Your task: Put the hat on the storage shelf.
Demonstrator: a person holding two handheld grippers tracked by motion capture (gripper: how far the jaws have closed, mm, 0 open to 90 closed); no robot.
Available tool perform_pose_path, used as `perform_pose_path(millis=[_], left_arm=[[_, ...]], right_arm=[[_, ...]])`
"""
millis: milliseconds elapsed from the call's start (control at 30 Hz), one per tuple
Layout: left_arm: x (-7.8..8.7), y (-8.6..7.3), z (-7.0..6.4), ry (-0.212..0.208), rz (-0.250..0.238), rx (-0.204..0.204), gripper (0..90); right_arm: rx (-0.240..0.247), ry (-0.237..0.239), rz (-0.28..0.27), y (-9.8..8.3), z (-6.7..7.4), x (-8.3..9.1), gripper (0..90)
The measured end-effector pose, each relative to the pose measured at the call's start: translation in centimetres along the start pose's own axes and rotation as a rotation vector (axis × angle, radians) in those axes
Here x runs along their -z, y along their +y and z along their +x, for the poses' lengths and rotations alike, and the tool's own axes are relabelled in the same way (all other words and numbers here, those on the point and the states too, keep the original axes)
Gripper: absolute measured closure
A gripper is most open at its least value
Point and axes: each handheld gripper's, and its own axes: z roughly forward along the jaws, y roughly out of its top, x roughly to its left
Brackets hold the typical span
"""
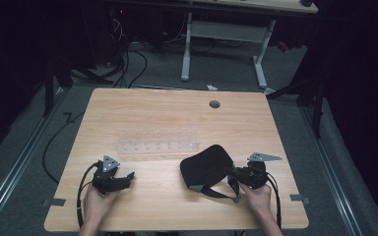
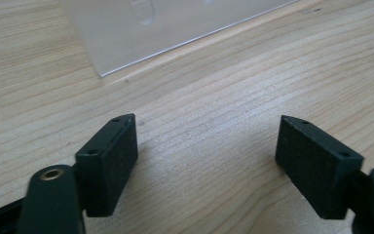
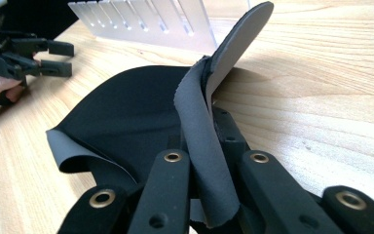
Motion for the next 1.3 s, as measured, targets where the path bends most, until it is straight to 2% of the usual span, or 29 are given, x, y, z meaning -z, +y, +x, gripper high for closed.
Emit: perform_pose_path(millis=[400,833,1033,1233,1300], left_arm=[[0.0,-0.1,0.0,0.009,0.004,-0.009,19.1],[0.3,-0.1,0.0,-0.017,0.018,-0.021,20.4],[0.8,0.1,-0.5,-0.068,0.006,-0.005,20.7],[1.6,0.1,-1.4,-0.117,0.014,-0.019,20.6],[2.2,0.1,-2.1,-0.152,0.017,-0.032,20.6]], right_arm=[[0.013,-0.005,-0.026,0.1,0.7,1.4,86.2],[0.011,0.007,-0.046,0.1,1.7,2.6,86.3],[0.031,0.019,-0.068,0.7,2.5,3.1,86.2],[0.041,0.041,-0.071,1.1,3.2,3.0,86.2],[0.038,0.047,-0.069,1.1,3.4,2.9,86.2]])
